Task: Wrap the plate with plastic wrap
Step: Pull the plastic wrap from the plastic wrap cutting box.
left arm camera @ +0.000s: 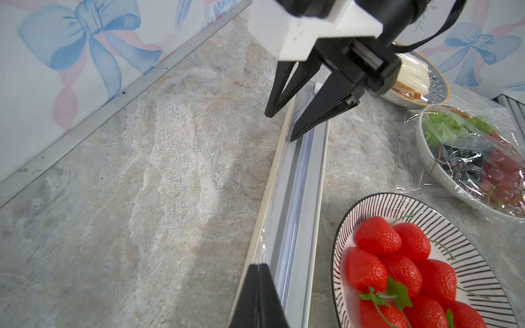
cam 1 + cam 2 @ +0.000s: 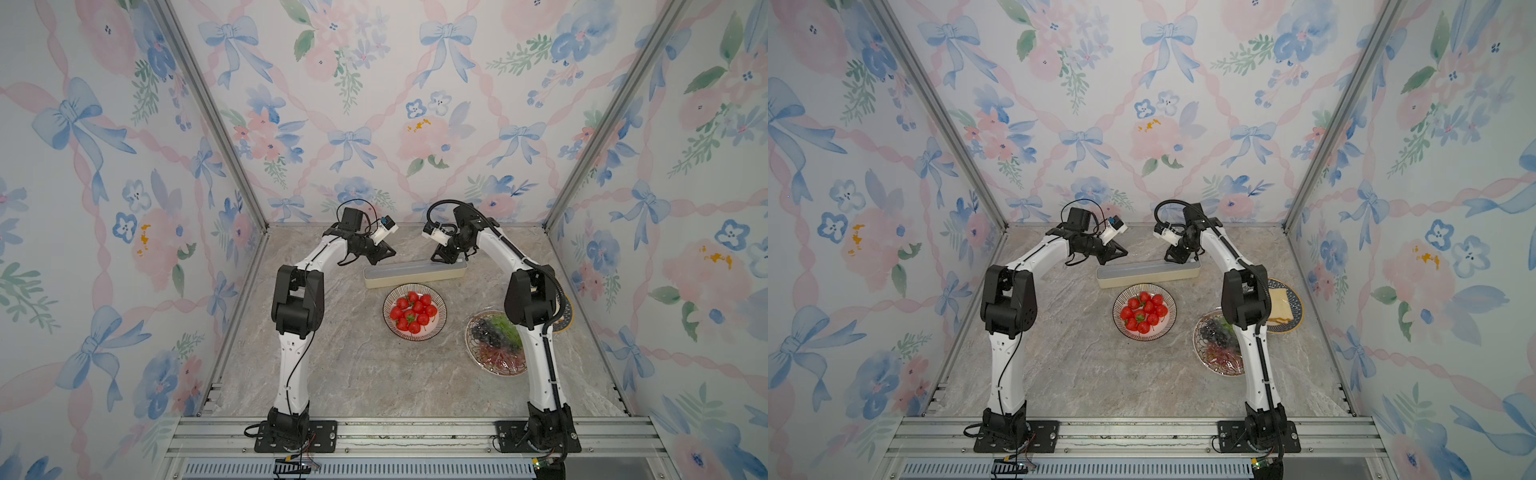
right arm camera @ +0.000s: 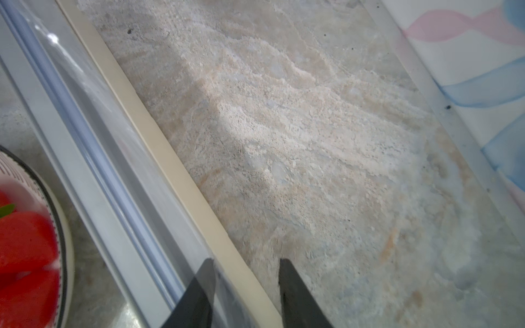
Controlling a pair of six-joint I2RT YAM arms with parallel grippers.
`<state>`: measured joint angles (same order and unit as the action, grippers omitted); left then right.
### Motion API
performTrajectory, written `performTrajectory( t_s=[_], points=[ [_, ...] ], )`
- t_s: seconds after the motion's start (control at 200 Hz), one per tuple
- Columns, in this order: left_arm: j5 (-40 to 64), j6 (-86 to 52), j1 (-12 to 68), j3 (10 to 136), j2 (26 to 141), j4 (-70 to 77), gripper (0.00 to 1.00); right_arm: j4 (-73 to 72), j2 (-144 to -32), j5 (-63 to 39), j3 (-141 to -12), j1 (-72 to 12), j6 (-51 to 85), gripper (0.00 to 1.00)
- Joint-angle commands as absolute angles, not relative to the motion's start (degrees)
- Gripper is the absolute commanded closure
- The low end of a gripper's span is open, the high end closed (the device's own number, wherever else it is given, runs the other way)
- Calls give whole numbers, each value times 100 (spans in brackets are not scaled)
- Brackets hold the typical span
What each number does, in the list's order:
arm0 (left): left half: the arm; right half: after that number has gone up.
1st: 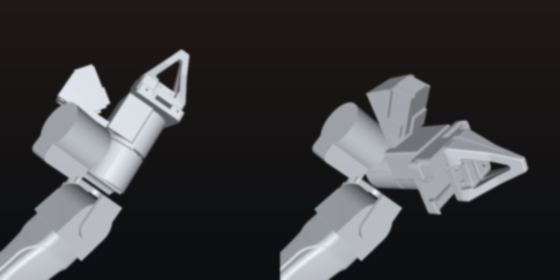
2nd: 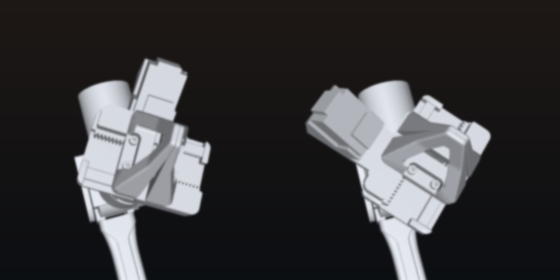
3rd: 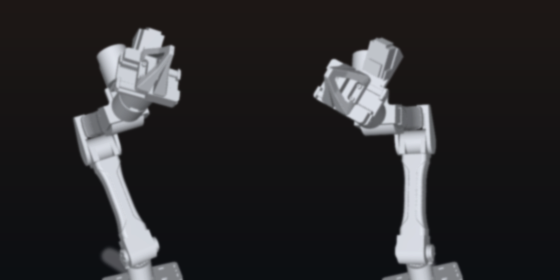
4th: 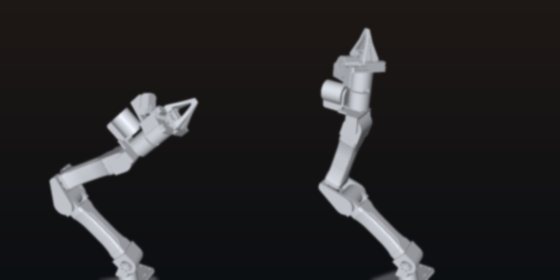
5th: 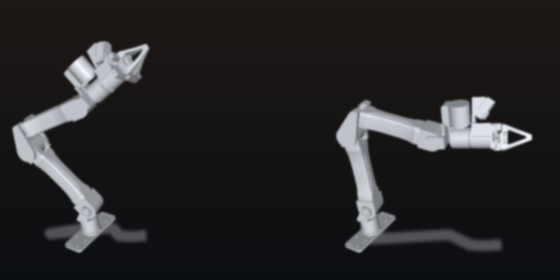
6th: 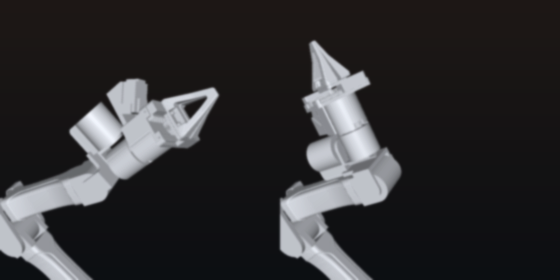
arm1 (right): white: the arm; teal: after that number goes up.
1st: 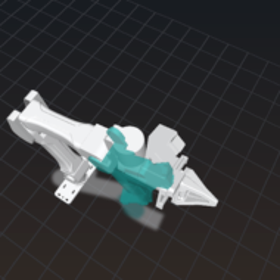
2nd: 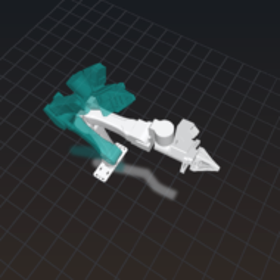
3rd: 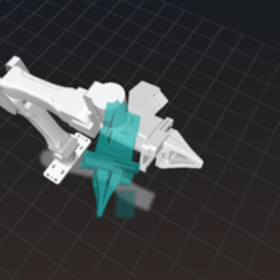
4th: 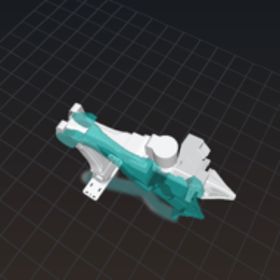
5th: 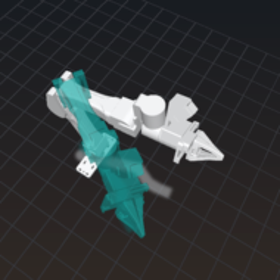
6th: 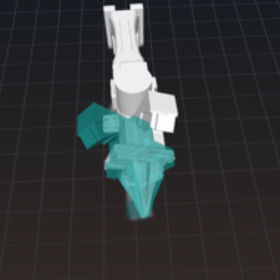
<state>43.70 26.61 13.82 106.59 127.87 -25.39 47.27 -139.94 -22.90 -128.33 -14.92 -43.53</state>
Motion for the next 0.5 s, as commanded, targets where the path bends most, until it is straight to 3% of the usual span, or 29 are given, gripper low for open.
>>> performTrajectory(
  t_s=[0.0,0.21,0.28,0.355,0.495],
  points=[
    [4491,2732,1345,10757,12652,-2426,100,5467,-14089,-1942,-12643,-1379,-4601,60],
    [4465,2716,1345,10780,12632,-2426,100,6032,-14333,-1857,-12852,-1346,-4781,61],
    [4433,2716,1336,10776,12630,-2427,100,6179,-14340,-1927,-12916,-1348,-4823,75],
    [4421,2709,1336,10775,12600,-2426,100,6166,-14185,-2110,-12898,-1357,-4832,100],
    [4512,2681,1307,10755,12470,-2428,100,5188,-13409,-2171,-12180,-1362,-4619,100]
  ],
)
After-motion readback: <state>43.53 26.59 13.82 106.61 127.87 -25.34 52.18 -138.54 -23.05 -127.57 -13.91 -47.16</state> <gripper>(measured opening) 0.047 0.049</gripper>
